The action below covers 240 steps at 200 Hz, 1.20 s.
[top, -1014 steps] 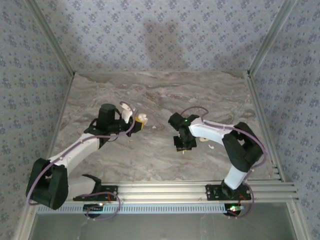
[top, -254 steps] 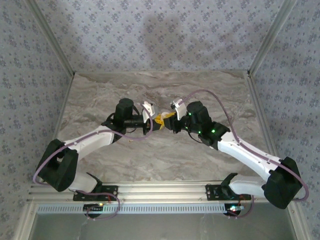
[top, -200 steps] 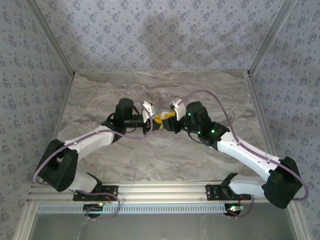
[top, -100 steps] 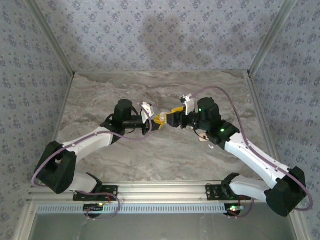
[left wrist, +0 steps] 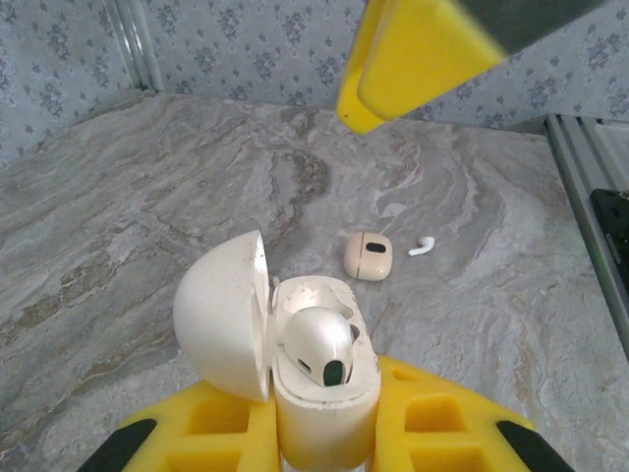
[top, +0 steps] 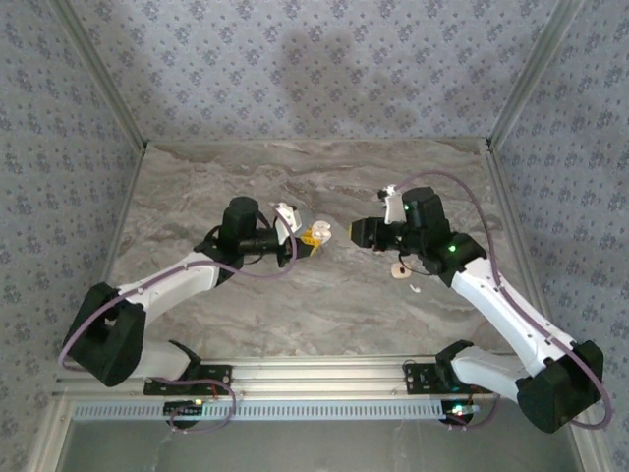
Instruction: Insert wireless bluetooth earbuds into charging case
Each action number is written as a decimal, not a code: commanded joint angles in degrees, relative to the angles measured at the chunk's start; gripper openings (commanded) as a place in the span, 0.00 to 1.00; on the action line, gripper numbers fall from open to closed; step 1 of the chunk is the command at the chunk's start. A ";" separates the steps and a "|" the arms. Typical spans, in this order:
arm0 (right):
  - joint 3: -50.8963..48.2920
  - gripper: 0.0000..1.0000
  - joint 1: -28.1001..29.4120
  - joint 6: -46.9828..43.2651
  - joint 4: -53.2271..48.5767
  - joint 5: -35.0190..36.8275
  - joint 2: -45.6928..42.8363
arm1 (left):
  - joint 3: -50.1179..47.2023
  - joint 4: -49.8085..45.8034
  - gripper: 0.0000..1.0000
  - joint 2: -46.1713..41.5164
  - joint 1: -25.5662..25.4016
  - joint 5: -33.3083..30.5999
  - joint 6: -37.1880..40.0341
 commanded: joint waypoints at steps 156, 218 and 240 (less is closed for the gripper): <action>-10.84 0.45 -20.16 5.28 -22.85 11.07 15.93 | -1.18 -2.84 0.17 0.24 -0.04 -2.61 2.37; -11.56 0.42 -20.93 5.24 -16.95 9.33 19.25 | -1.08 -3.12 0.17 0.22 0.13 -3.00 2.38; -11.14 0.40 -20.99 5.06 -15.57 9.42 21.07 | -0.99 -3.28 0.17 0.31 0.14 -3.09 2.28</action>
